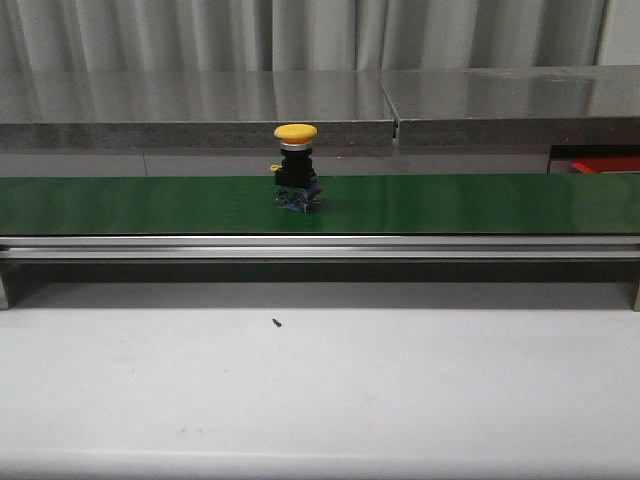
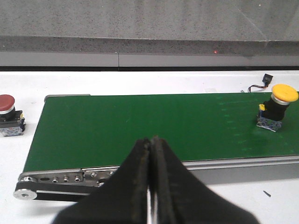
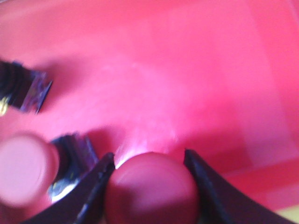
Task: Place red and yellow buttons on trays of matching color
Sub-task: 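Lower the red button into the red tray and open the right gripper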
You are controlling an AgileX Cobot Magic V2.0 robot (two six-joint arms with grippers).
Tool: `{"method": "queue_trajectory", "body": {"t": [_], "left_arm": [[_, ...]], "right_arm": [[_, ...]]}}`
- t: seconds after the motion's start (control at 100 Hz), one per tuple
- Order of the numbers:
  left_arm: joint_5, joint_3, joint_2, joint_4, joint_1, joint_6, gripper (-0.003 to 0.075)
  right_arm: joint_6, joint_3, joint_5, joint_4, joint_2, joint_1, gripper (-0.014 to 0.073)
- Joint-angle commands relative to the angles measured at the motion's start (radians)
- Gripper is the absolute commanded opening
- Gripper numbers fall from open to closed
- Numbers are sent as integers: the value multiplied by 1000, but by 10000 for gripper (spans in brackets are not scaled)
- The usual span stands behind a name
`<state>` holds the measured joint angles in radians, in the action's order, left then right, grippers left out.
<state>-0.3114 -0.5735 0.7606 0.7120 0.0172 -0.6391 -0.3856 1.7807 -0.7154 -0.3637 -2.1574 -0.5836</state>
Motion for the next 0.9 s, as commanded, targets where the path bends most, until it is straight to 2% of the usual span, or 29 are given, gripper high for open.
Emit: {"method": "queue_trajectory", "body": {"t": [0.0, 0.18, 0.49, 0.59, 0.71, 0.76, 0.81, 0.89], "left_arm": [[59, -27, -4, 23, 9, 3, -19], [59, -27, -4, 23, 9, 3, -19], [59, -27, -4, 23, 9, 3, -19], [59, -27, -4, 23, 9, 3, -19], [59, -27, -4, 23, 9, 3, -19], [59, -27, -4, 23, 9, 3, -19], [59, -27, -4, 23, 9, 3, -19], [59, -27, -4, 23, 9, 3, -19]], "right_arm": [[-1, 86, 31, -24, 29, 0, 55], [-1, 186, -40, -38, -39, 0, 55], [-1, 201, -58, -47, -91, 2, 76], [-1, 206, -58, -47, -92, 2, 199], [-1, 240, -76, -47, -92, 2, 489], [-1, 263, -88, -47, -90, 2, 575], [-1, 283, -97, -47, -82, 2, 613], [-1, 311, -110, -47, -61, 2, 610]]}}
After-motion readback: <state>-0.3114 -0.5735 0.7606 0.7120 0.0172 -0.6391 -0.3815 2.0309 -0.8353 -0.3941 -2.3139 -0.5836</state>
